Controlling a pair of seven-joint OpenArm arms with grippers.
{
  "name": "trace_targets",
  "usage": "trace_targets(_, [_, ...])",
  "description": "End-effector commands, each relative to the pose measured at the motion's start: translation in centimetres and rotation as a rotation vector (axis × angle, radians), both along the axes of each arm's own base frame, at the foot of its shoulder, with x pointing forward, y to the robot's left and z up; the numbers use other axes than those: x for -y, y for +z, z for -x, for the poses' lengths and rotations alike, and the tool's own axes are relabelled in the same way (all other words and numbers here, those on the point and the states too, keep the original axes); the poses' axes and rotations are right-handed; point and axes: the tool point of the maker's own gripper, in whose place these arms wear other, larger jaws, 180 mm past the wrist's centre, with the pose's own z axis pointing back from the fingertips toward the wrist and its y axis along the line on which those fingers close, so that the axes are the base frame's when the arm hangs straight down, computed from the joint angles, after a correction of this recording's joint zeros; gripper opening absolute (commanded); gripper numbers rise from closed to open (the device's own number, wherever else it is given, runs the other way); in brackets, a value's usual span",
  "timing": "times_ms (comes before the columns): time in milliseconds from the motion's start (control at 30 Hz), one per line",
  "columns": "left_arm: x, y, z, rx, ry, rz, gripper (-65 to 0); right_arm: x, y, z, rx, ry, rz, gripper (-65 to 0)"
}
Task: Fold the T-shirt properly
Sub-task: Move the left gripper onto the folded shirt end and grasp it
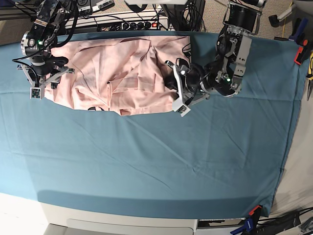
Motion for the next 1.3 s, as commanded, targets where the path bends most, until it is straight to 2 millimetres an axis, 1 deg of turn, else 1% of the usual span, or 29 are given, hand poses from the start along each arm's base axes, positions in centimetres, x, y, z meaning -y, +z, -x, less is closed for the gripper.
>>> trace_targets(0, [0.7, 1.5, -0.7, 0.041, -0.007, 0.047, -65.0, 0.4, 1.2, -0.7, 0.044, 0.005, 0.021, -43.3])
trace_targets(233, [2.7, 3.0, -0.1, 0.053, -0.056, 0.144, -65.0, 0.3, 1.2, -0.7, 0.045, 0.005, 0.020, -43.3])
trace_targets(300, [3.1, 3.1, 0.0, 0.055, -0.062, 0.151, -65.0, 0.3, 1.2, -0.7, 0.045, 0.005, 0.020, -43.3])
trace_targets(400, [3.1, 2.4, 0.2, 0.061, -0.077, 0.101, -65.0, 0.3, 1.2, -0.7, 0.045, 0.005, 0.020, -43.3])
trace_targets(567, [2.2, 0.8, -0.6, 0.072, -0.021, -0.016, -65.0, 0.3, 1.2, -0.7, 0.045, 0.005, 0.020, -43.3])
trace_targets(667, [1.7, 0.5, -0.9, 0.070, 0.007, -0.043, -65.0, 0.3, 1.2, -0.7, 0.045, 0.005, 0.020, -43.3])
trace_targets(767, [1.8, 0.5, -0.8, 0.069, 0.008, -0.036, -65.0, 0.3, 1.2, -0.7, 0.046, 0.006, 0.019, -43.3])
trace_targets(833, [2.5, 0.7, -0.6, 0.063, 0.012, -0.012, -65.0, 0.2, 1.2, -0.8, 0.051, 0.008, 0.010, -43.3])
trace_targets(1000, [4.8, 1.4, 0.3, 0.046, -0.002, 0.060, -65.0, 0.0, 1.2, -0.9, 0.059, 0.012, -0.001, -43.3])
trace_targets(1100, [5.9, 1.6, 1.0, 0.050, -0.041, 0.068, -65.0, 0.0, 1.2, -0.9, 0.058, 0.012, -0.001, -43.3])
trace_targets(1267, [7.8, 1.7, 2.7, 0.053, -0.124, 0.078, -65.0, 0.0, 1.2, -0.9, 0.059, 0.012, -0.001, -43.3])
